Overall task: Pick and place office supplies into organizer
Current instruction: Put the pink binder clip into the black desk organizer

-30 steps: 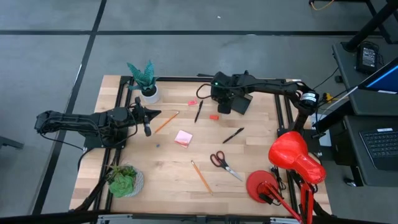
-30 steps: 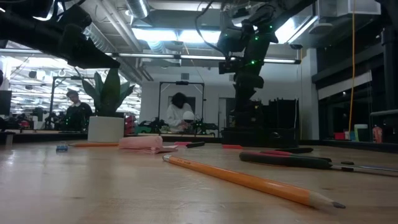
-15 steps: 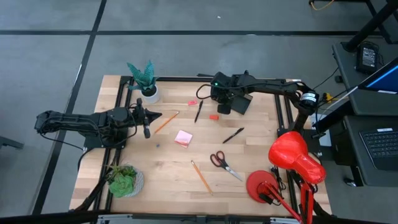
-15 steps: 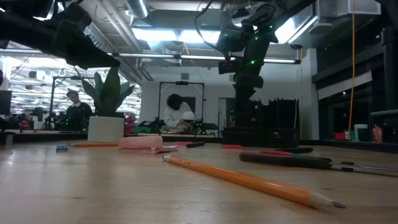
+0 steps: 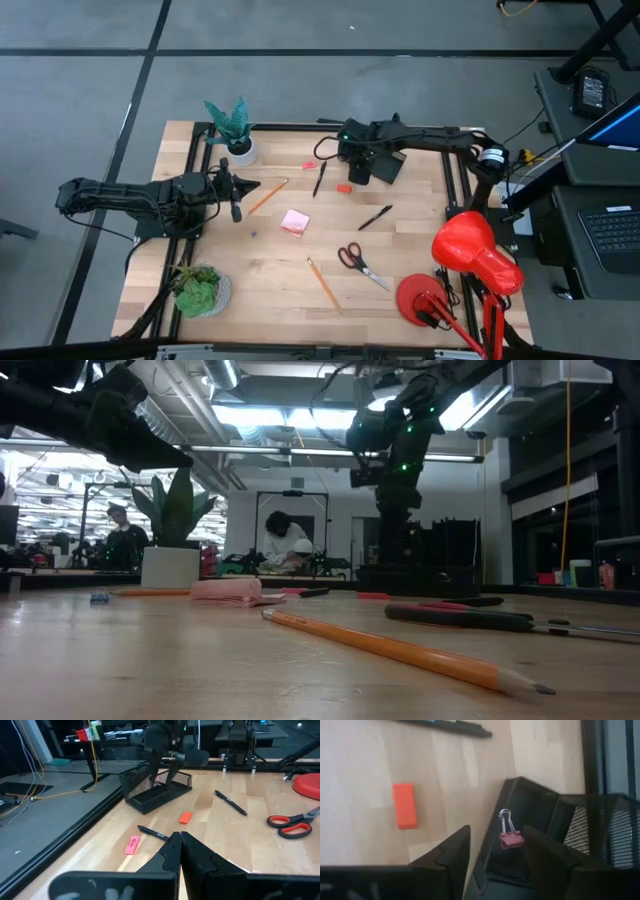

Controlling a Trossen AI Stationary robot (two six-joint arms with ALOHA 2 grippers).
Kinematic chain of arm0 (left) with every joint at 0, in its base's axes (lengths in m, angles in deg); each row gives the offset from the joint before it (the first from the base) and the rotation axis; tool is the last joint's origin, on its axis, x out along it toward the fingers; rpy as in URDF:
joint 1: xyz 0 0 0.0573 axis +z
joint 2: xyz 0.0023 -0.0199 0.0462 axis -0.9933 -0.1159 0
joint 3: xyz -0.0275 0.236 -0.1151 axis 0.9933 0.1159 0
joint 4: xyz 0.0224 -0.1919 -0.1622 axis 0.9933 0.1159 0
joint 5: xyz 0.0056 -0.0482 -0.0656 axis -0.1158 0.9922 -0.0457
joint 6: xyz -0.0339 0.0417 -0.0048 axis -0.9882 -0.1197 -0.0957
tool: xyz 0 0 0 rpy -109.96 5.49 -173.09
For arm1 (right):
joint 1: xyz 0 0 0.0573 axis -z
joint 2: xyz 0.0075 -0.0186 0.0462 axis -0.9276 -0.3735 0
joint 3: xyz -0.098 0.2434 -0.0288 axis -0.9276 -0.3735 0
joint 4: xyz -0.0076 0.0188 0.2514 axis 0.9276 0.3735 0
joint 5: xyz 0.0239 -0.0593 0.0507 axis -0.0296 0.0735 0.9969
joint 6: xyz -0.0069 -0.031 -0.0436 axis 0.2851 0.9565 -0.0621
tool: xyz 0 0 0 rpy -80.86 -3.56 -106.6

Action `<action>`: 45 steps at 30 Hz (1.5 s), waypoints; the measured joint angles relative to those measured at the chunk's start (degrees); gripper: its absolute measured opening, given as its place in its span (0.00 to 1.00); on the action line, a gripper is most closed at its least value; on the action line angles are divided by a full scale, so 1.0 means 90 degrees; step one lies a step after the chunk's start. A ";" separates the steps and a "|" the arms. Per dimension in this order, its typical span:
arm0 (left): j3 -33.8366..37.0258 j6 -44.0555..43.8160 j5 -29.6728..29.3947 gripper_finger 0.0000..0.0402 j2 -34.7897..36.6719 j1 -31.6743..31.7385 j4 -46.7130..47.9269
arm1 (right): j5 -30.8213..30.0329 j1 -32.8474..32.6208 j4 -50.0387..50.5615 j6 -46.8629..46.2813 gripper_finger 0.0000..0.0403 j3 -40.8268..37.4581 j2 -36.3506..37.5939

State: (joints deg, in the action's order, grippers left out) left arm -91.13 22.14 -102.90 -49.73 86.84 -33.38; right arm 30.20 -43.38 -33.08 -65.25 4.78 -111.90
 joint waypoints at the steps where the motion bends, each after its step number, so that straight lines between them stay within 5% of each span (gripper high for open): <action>1: 0.0000 -0.0033 -0.0002 0.01 0.0000 -0.0001 0.0000 | -0.0148 -0.0002 0.0047 -0.0006 0.50 0.0001 -0.0090; 7: 0.0000 -0.0057 0.0000 0.01 0.0000 -0.0001 0.0000 | -0.1075 0.0000 0.0063 -0.0180 0.57 -0.0001 -0.0503; 45: 0.0000 -0.0034 -0.0001 0.01 -0.0001 -0.0001 0.0002 | -0.0610 -0.0299 -0.0877 0.0642 0.56 -0.0001 -0.0821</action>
State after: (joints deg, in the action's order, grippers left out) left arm -91.13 21.83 -102.91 -49.73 86.83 -33.36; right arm 24.71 -46.07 -40.97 -59.47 4.77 -119.29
